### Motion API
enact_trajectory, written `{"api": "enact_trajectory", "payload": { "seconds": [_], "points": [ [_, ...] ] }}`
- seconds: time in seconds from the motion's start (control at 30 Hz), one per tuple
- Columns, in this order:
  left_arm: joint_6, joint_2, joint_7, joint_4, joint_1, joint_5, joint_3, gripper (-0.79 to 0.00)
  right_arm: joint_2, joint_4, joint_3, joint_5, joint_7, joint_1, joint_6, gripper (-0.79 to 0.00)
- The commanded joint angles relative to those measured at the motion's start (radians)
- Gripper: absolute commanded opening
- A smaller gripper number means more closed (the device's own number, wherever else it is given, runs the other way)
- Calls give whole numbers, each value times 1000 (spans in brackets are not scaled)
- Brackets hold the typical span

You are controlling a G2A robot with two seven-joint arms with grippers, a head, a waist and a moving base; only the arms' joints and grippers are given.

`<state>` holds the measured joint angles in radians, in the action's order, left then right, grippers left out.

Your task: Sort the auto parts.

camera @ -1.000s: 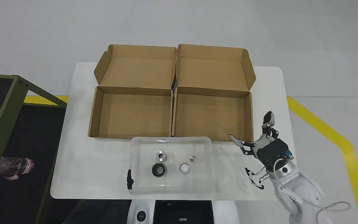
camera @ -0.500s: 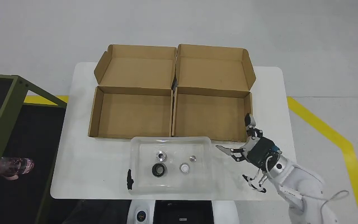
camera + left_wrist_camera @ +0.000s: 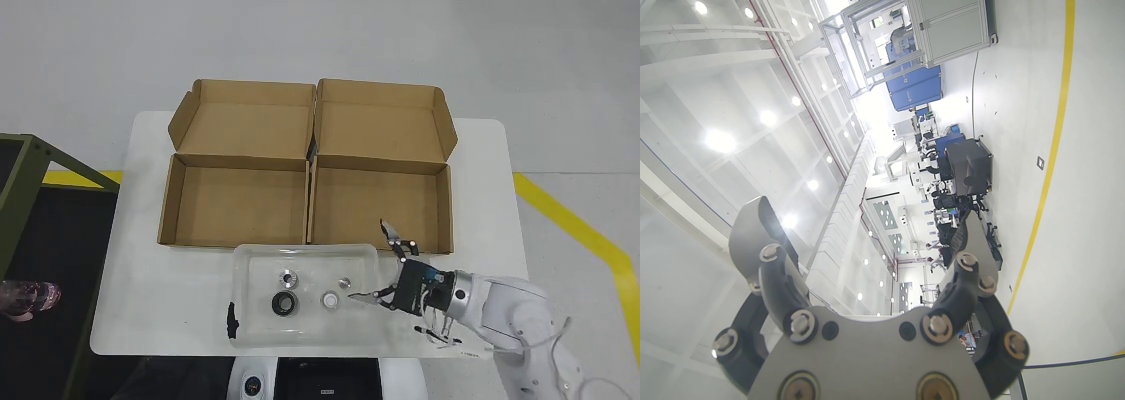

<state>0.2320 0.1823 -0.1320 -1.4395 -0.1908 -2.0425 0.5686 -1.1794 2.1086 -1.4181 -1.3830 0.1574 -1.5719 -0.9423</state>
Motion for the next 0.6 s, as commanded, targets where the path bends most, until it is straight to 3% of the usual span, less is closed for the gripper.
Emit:
{"api": "enact_trajectory", "payload": {
  "seconds": [0.0,0.57],
  "points": [
    [0,0,0,0,0,0,0,0,3,1,25,0,34,14,-28,0],
    [0,0,0,0,0,0,0,0,12,1,236,-52,279,101,-61,0]
  ]
}}
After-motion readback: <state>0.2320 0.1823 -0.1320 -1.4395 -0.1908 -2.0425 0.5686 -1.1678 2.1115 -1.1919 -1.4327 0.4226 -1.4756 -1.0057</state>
